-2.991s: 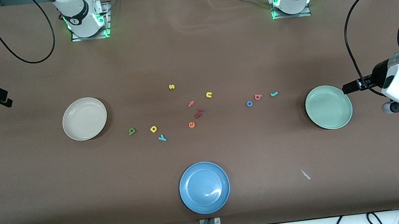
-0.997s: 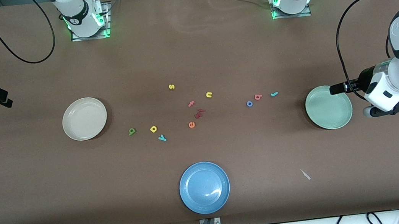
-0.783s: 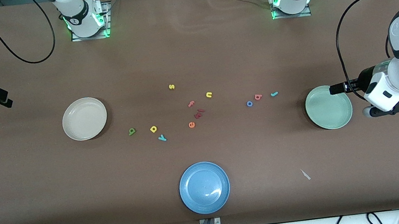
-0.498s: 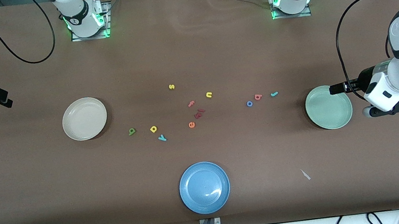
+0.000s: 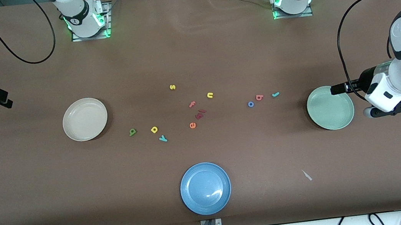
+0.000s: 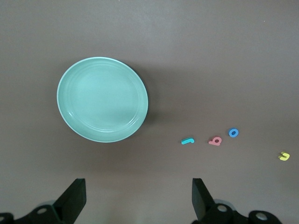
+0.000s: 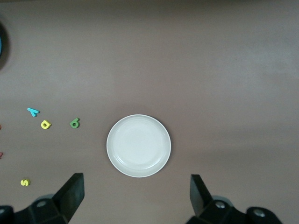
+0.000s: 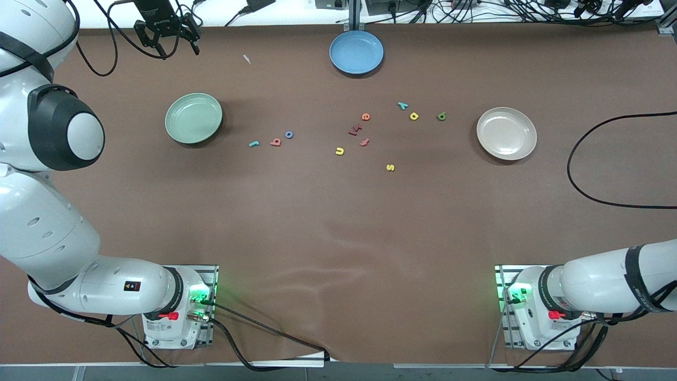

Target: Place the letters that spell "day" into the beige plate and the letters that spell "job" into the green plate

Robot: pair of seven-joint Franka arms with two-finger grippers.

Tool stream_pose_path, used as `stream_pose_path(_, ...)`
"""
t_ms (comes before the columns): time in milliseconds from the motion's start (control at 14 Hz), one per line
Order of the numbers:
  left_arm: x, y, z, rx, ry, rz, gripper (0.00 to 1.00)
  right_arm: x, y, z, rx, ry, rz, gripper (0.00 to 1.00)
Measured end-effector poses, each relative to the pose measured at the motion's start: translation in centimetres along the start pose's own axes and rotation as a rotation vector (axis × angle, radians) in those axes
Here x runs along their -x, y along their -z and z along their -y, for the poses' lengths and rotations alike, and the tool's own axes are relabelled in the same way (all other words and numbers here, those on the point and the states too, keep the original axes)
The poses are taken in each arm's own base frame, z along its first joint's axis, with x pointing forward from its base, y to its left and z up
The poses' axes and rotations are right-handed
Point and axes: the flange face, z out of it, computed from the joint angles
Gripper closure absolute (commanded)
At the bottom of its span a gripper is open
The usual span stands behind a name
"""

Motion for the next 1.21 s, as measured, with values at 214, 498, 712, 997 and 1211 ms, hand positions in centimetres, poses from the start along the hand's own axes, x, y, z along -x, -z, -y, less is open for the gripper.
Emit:
stream_pose_path(214,-0.1,-0.6,-0.2,-0.001,-0.003,0.009,0.01,0.0,0.0,0.1,0.0,0.002,-0.001,0.0)
stream_pose_path(498,-0.5,-1.9,-0.6,0.029,-0.004,0.023,0.01,0.0,0.0,0.1,0.0,0.002,-0.002,0.0)
stream_pose_path(712,-0.8,-3.5,-1.3,0.029,-0.011,0.032,0.01,0.0,-0.1,0.2,0.0,0.003,-0.001,0.0)
stream_pose_path(997,-0.7,-9.6,-4.4,0.028,-0.056,0.037,0.09,0.0,-0.4,1.8,-0.001,0.016,0.005,0.0)
stream_pose_path(1211,0.3,-15.5,-6.2,0.026,-0.083,0.049,0.1,-0.1,-1.7,5.1,0.0,-0.052,0.018,0.0)
